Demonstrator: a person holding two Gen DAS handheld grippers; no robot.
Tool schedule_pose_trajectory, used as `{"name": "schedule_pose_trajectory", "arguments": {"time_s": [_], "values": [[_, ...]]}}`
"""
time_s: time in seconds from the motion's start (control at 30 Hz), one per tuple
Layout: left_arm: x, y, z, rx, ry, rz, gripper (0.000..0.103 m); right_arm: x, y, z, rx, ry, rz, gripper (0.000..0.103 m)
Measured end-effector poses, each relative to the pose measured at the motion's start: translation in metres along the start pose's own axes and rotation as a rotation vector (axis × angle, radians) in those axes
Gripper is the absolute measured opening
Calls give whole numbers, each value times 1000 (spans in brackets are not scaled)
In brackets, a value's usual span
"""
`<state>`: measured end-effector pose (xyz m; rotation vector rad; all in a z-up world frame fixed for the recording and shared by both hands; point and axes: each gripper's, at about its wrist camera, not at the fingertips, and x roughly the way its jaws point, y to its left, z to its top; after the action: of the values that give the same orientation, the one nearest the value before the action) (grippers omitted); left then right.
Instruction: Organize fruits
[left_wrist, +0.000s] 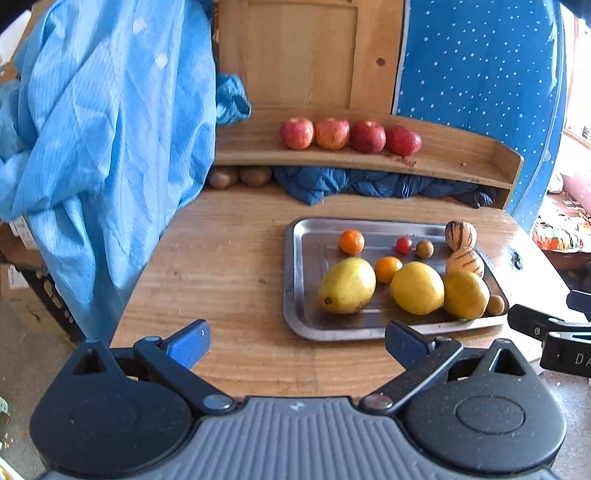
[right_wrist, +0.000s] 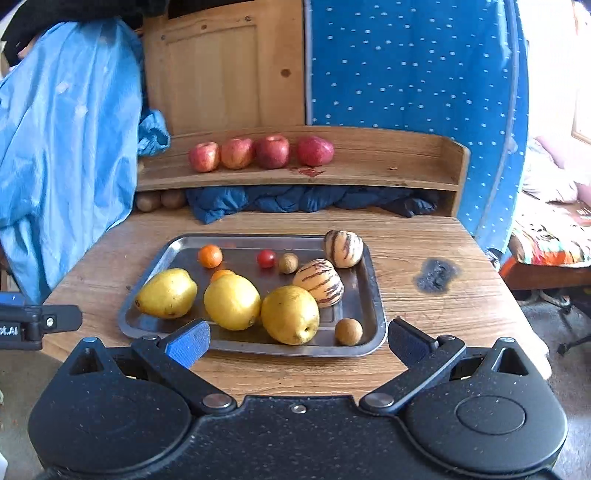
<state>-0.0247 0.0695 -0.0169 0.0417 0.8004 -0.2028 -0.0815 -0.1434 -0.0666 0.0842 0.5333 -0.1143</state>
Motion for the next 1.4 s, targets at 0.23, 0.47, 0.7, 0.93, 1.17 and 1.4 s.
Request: {"name": "schedule_pose_trajectory", "arguments": {"time_s": [0.23,0.47,0.7,0.93,1.17,1.4], "values": [[0,-2,-1,21,15,-1,102,0,0,-3,-1,22,3,102],[0,-6,-11,24,47,-12,102,2,0,-13,-9,69,10,102],[-2,-2,-14,13,52,-13,102,1,2,-16,-18,78,11,102],[-2,-3,-15,11,49,-30,102,-1,1,-17,-21,82,8,102],[-2,-8,-15,23,53,-52,102,-3,0,-18,-25,92,1,102],[-2,-12,-16,32,55,-61,102,-4,-2,-19,-19,96,-5,102]]}}
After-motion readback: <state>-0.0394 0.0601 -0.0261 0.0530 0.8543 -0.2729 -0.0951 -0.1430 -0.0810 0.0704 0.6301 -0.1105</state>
